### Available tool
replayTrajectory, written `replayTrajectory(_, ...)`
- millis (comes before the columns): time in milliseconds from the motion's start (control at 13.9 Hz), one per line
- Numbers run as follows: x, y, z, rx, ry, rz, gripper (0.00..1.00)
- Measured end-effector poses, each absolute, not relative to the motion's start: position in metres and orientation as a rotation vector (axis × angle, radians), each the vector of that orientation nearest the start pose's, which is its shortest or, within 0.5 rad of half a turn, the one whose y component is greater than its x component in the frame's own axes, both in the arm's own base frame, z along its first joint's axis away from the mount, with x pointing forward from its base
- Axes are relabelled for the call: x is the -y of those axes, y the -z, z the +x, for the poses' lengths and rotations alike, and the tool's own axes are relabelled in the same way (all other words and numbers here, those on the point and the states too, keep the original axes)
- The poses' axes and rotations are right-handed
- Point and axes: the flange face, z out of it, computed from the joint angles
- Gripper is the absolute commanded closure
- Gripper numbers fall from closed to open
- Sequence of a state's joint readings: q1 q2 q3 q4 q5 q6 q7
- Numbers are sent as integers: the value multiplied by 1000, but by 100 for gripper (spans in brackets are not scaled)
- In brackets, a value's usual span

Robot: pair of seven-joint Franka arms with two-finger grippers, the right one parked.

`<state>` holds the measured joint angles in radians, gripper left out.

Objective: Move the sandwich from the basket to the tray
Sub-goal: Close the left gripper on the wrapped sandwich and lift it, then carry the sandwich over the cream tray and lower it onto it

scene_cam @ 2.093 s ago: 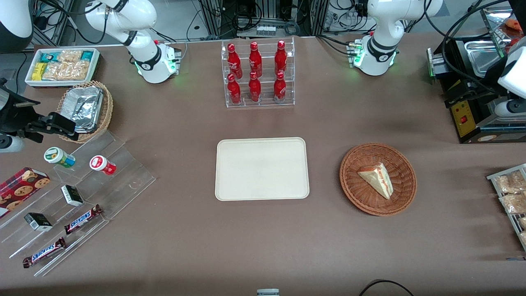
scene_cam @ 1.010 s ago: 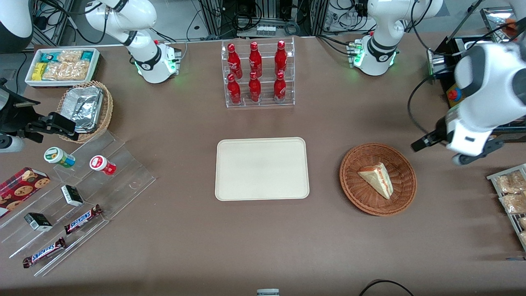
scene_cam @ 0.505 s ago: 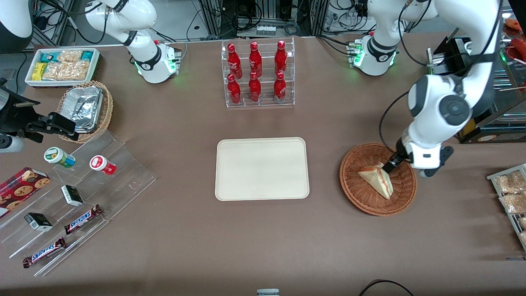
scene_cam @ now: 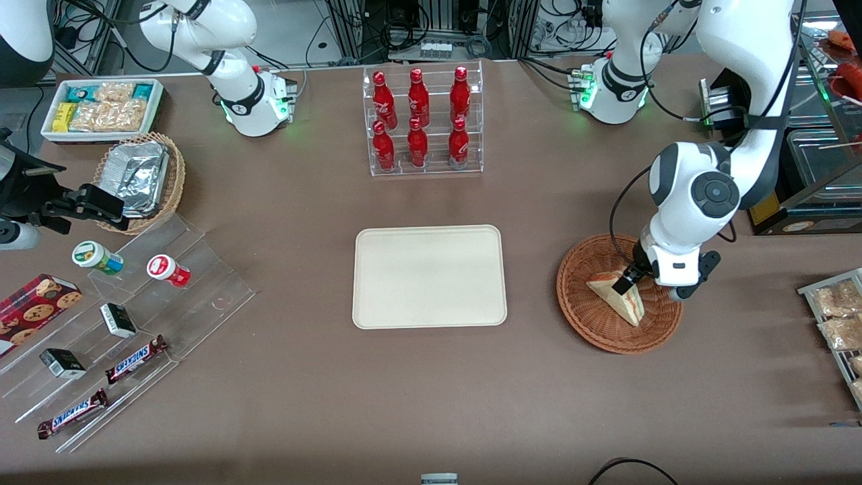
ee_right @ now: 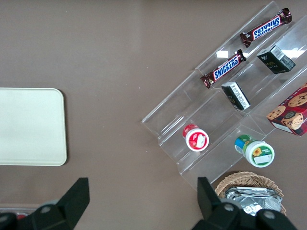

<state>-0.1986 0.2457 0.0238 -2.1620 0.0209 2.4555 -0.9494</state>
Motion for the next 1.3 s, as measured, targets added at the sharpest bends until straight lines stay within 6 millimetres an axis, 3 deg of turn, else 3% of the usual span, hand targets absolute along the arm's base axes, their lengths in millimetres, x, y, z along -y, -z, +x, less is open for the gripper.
replayTrajectory(144, 101, -275, 560, 1163, 73, -2924, 2)
replayTrajectory(216, 101, -269, 560, 1163, 68, -2922, 27)
replayTrajectory(289, 101, -263, 559, 1162, 60, -2919, 74)
replayTrajectory(361, 101, -260, 559, 1167, 56, -2915, 100)
replayTrajectory(794, 103, -267, 566, 1192, 84, -2914, 100)
replayTrajectory(938, 104, -278, 568, 1125, 54, -2891, 100)
replayTrajectory(1082, 118, -313, 568, 1016, -46, -2832, 100)
replayTrajectory(1299, 180, -396, 562, 866, -131, -2820, 100)
